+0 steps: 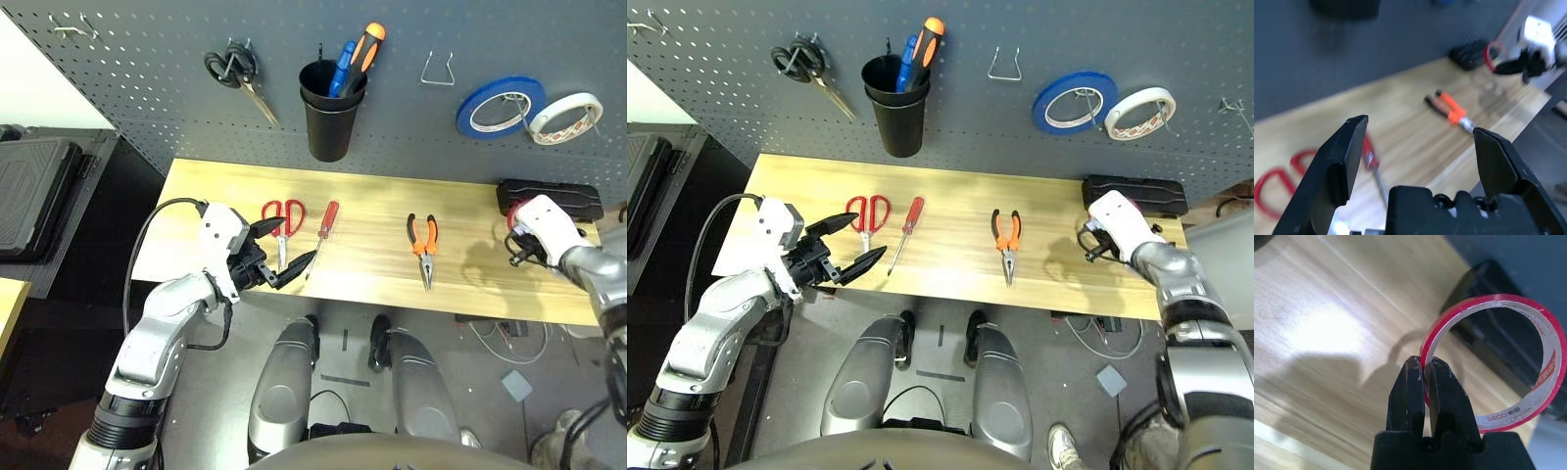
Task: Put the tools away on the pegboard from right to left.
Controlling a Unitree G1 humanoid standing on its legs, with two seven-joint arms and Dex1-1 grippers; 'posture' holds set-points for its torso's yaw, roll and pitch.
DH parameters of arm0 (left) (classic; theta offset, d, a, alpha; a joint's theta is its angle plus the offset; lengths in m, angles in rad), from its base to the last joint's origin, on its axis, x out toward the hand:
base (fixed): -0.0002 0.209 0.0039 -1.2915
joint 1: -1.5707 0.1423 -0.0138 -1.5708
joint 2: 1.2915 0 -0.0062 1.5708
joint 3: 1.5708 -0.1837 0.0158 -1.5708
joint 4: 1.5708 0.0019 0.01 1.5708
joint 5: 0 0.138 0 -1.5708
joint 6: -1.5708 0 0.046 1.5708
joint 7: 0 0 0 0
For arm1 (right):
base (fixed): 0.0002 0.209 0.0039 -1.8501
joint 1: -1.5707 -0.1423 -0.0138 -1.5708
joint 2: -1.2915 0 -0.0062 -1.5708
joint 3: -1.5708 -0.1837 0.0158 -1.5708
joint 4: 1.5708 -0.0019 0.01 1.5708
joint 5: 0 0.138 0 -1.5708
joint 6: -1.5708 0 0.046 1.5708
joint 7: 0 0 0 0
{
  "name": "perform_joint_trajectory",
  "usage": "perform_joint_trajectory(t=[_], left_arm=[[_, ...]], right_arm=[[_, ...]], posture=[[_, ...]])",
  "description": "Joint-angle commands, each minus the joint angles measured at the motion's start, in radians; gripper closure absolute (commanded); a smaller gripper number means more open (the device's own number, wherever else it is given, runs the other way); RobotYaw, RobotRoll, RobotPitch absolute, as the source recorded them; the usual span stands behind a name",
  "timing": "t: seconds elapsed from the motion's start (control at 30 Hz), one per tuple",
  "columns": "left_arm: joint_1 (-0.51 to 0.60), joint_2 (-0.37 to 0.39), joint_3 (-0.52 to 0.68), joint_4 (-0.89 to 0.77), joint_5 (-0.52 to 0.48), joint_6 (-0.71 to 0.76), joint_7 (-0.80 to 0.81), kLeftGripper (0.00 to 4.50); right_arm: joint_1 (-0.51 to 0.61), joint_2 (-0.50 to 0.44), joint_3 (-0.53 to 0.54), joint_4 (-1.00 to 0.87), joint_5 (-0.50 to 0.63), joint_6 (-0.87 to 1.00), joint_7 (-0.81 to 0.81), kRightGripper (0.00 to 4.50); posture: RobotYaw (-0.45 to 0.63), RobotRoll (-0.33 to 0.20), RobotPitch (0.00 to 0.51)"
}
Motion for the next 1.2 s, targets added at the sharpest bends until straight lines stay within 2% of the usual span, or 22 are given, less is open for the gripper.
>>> perform_joint_trajectory(t=[0.03, 0.2, 0.53, 1.2], left_arm=[[-0.027, -0.005, 0.02, -0.098, -0.094, 0.052, -0.001, 0.0], [-0.066, 0.016, 0.022, -0.168, -0.145, 0.103, 0.008, 0.0], [-0.111, 0.031, 0.015, -0.221, -0.149, 0.12, 0.025, 0.0], [-0.179, 0.045, -0.015, -0.2, -0.135, 0.101, 0.002, 0.0]], right_arm=[[0.076, 0.013, -0.026, -0.045, 0.013, -0.097, -0.064, 4.43], [0.138, 0.031, -0.033, -0.067, 0.006, -0.18, -0.14, 4.43], [0.276, 0.072, -0.042, -0.129, -0.007, -0.352, -0.307, 4.43], [0.311, 0.113, -0.092, -0.228, -0.108, -0.548, -0.622, 4.43]], posture=[[0.29, 0.0, 0.241], [0.3, 0.0, 0.231], [0.31, 0.0, 0.223], [0.27, 0.0, 0.205]])
